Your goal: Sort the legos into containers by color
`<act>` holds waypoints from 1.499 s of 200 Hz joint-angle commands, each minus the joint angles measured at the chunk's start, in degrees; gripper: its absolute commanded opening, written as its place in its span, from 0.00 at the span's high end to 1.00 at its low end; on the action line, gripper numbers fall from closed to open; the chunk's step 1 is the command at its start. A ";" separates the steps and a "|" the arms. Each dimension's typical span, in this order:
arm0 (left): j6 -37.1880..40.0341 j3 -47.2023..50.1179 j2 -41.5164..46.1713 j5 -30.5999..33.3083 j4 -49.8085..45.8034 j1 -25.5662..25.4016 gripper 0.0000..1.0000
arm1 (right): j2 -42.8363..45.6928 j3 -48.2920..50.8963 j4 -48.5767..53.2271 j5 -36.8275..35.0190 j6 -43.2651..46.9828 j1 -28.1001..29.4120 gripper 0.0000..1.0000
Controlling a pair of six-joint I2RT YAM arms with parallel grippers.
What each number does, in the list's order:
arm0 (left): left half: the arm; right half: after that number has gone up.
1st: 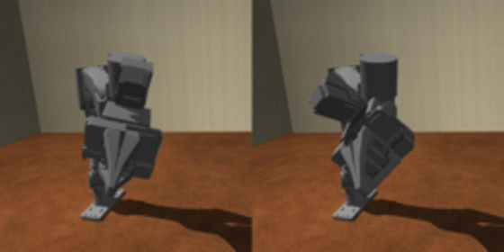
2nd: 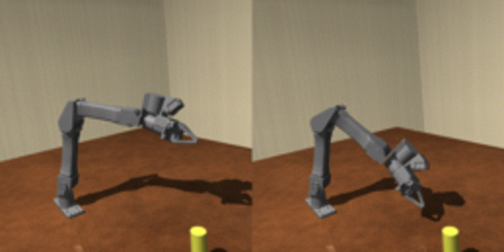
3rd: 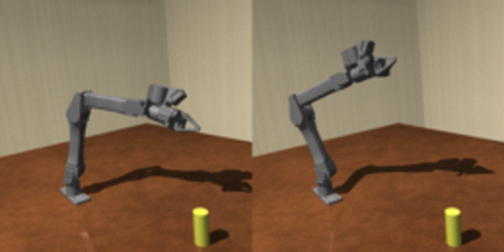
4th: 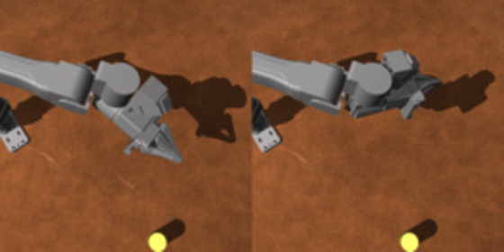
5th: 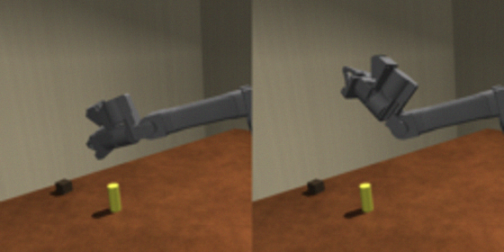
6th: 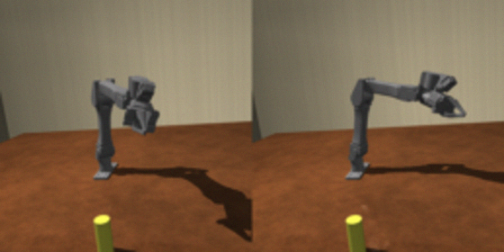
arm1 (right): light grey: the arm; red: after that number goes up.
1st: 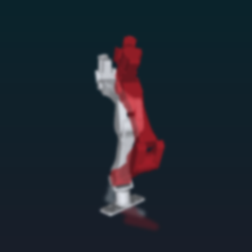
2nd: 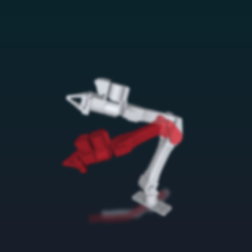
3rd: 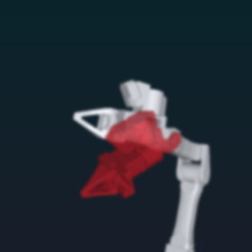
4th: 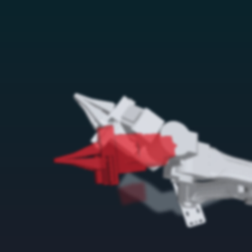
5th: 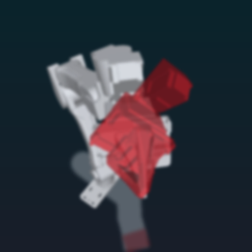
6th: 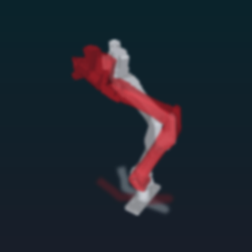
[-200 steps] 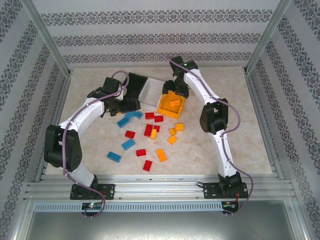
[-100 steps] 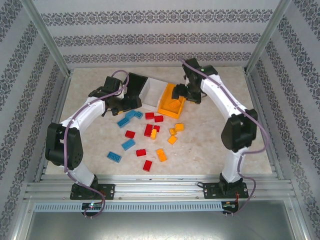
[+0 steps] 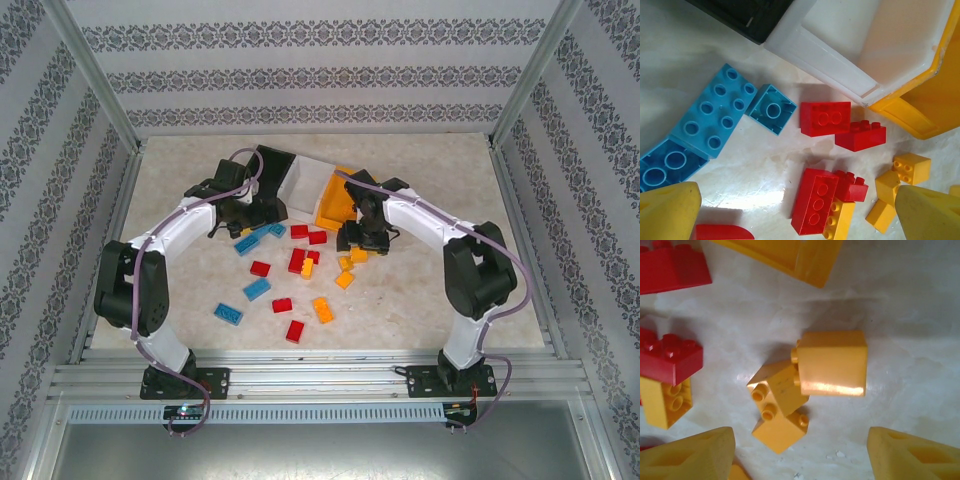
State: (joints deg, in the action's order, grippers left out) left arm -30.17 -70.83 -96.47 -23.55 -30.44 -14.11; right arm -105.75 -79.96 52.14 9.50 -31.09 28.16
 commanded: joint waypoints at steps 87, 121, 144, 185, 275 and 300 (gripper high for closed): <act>-1.88 0.05 2.11 1.53 0.02 -0.57 0.00 | -6.85 0.26 -2.04 -2.05 3.78 -3.68 0.45; -3.00 1.32 2.77 1.79 0.55 -0.62 0.00 | -8.45 0.24 -2.22 -1.59 4.53 -4.09 0.49; -3.55 2.27 3.62 2.15 0.76 -0.73 0.00 | -8.59 0.64 -2.33 -1.65 4.98 -4.06 0.58; -4.01 3.59 4.70 2.87 0.89 -0.70 0.00 | -5.61 2.71 -2.40 -1.92 5.15 -4.69 0.64; -4.32 1.45 1.95 1.68 2.81 -1.37 0.00 | 8.56 7.65 0.60 -1.03 2.81 -7.39 0.66; -4.37 0.95 1.07 1.13 3.45 -1.96 0.00 | 10.99 4.90 1.89 -0.23 1.77 -8.11 0.66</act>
State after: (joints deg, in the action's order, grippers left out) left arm -33.58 -68.10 -94.11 -22.02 -29.04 -15.07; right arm -97.71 -72.75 51.20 9.08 -27.46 20.78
